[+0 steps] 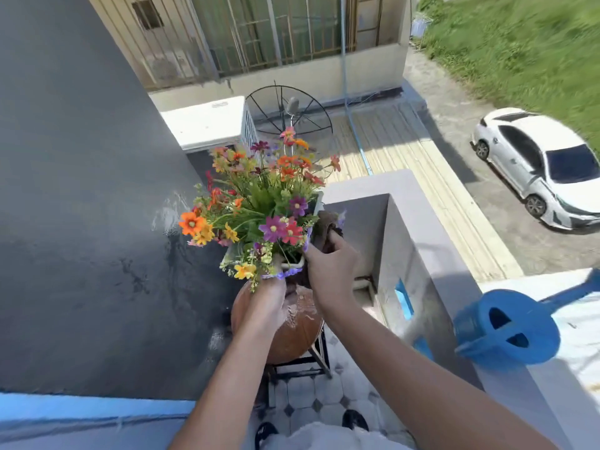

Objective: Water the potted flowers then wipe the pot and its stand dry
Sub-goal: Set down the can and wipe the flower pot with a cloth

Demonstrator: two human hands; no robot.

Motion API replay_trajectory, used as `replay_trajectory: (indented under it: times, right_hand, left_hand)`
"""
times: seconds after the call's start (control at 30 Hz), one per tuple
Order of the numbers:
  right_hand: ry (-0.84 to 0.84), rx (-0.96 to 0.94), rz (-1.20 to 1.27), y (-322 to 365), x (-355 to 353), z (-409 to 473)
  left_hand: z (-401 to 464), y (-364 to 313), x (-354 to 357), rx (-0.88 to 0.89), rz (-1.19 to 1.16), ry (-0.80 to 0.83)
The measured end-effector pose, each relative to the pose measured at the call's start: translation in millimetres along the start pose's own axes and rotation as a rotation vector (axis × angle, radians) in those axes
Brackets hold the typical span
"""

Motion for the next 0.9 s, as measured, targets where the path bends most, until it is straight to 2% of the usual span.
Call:
replay_trajectory:
  times: [0.07, 0.17, 0.23, 0.33, 0.43, 0.53, 0.67, 0.8, 0.9]
  right_hand:
    - [0.060, -0.089, -0.070, 0.0, -2.3, -4.6]
    - [0.102, -0.189, -0.210, -9.6, -9.4, -0.4]
    - [0.104, -0.192, -0.255, -21.9, -16.9, 4.6]
    - [0.075, -0.131, -0.313, -41.6, -26.8, 6.7]
    - [0.071, -0.120, -0.264, -37.5, -22.0, 2.3]
    - [0.066, -0.228, -0.186, -3.8, -8.3, -2.9]
    - [0.044, -0.314, -0.151, 27.5, -0.9, 15.1]
    - [-0.029, -0.231, -0.247, 14.2, -14.4, 54.6]
    - [-0.018, -0.126, -0.308, -9.1, -26.1, 63.6]
  left_hand:
    - [5.7, -4.4, -9.3, 0.000, -0.034, 0.025]
    - [2.5, -12.0, -18.9, -0.001, -0.096, 0.149]
    - [-5.8, -17.0, -21.2, -0.029, -0.139, 0.201]
    - [-8.1, -20.8, -25.3, -0.055, -0.180, 0.191]
    - [-9.5, -21.6, -25.5, -0.027, -0.195, 0.181]
    - [-13.8, -18.6, -22.1, 0.004, -0.198, 0.196]
    - [-16.2, -20.5, -21.9, -0.044, -0.244, 0.256]
    - [-21.5, -22.5, -25.3, -0.080, -0.296, 0.255]
    - [-19.3, -25.6, -29.3, -0.068, -0.301, 0.210]
Point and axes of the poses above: each hand's wrist, its own z-axis towards the middle knuckle, its own x-axis out of the palm, y = z × x, the point moved 2 cm from there along z, towards the middle knuckle, and after that the axes turned 6 degrees about x, right-handed, at the moved point
